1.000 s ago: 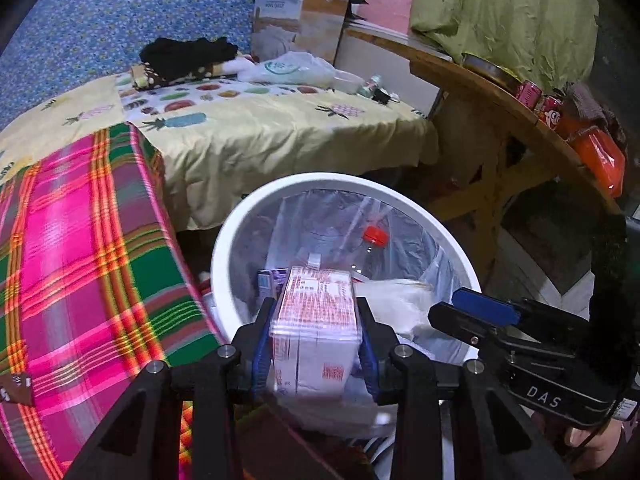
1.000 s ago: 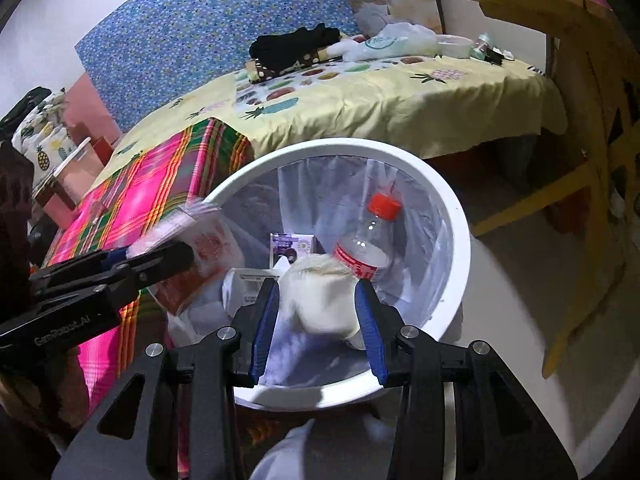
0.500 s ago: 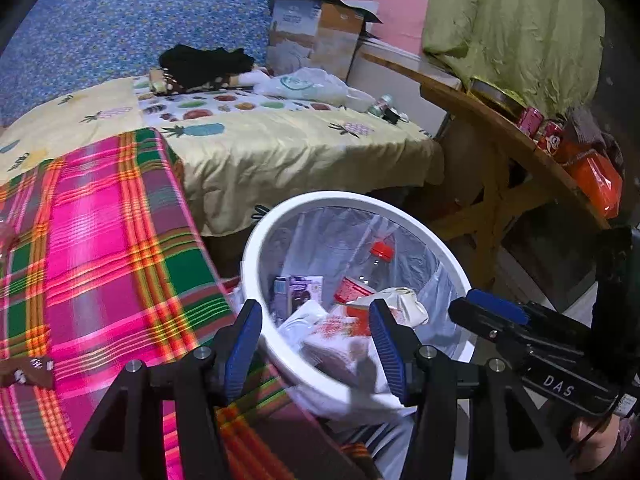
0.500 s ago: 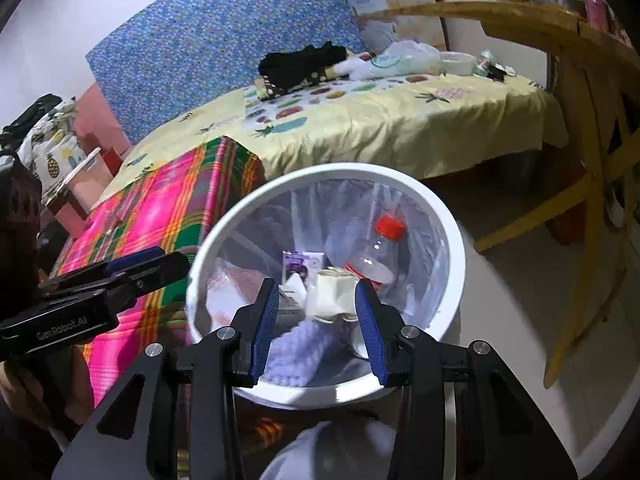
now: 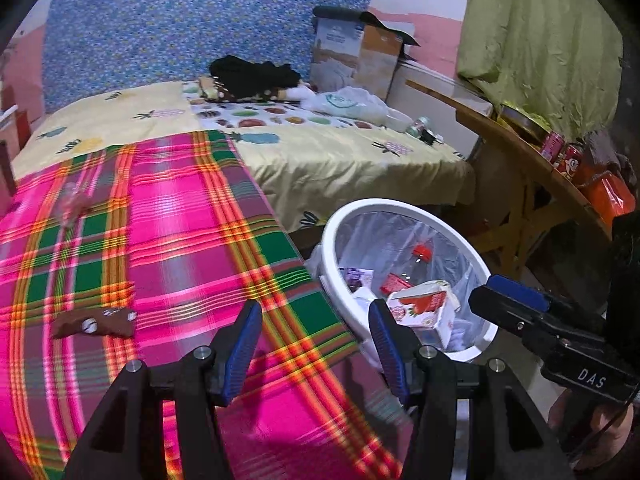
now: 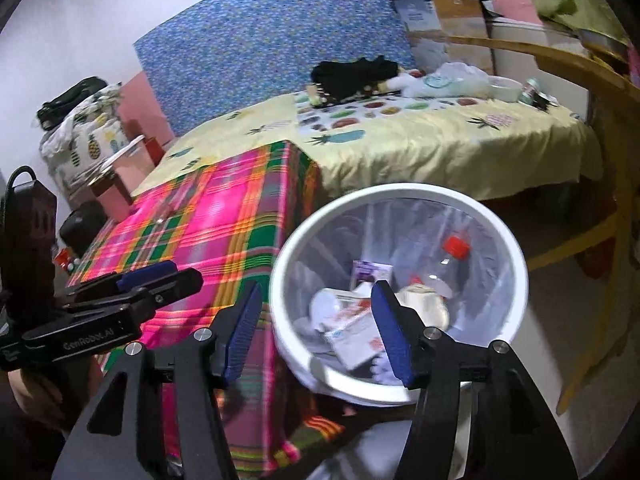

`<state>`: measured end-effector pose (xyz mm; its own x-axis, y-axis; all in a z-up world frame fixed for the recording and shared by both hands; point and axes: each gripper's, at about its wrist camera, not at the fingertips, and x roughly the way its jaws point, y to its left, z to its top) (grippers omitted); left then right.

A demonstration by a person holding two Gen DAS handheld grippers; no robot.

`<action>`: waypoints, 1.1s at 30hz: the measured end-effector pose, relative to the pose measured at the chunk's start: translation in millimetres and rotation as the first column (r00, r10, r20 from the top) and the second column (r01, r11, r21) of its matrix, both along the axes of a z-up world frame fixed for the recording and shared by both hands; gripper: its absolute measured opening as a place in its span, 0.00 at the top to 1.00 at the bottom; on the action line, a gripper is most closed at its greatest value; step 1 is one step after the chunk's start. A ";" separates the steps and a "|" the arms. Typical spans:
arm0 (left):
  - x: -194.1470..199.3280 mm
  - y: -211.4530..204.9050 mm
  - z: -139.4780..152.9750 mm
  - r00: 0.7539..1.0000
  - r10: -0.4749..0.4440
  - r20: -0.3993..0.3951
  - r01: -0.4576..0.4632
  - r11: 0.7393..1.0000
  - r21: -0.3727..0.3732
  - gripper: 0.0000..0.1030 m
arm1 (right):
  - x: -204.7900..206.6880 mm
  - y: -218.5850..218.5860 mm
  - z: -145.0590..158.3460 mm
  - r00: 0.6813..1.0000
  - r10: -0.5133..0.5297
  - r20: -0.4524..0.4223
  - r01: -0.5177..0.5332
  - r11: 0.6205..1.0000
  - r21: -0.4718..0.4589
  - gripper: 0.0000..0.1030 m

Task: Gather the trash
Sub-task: 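Move both open tools back over the table toward the brown wrapper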

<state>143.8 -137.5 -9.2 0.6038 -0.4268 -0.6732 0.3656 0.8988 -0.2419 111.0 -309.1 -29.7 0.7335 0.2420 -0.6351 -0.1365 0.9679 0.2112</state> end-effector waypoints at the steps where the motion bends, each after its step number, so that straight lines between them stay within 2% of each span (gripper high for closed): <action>1: -2.3 5.4 0.5 1.000 0.012 0.002 -0.012 1.000 0.001 0.46 | 0.4 3.1 0.1 1.000 0.011 0.000 -0.011 1.000 0.001 0.44; 13: -19.3 65.9 -0.6 0.987 0.158 0.012 -0.158 0.987 0.014 0.46 | 3.0 41.9 -0.6 0.990 0.137 0.025 -0.136 0.989 -0.052 0.44; 18: -25.4 85.5 0.0 0.978 0.210 0.022 -0.210 0.977 0.028 0.46 | 5.1 53.3 -3.0 0.984 0.178 0.008 -0.178 0.983 -0.039 0.44; 33: -25.0 146.5 -12.6 0.945 0.326 0.003 -0.326 0.944 0.056 0.46 | 18.0 114.0 -9.8 0.928 0.370 -0.033 -0.372 0.924 -0.093 0.44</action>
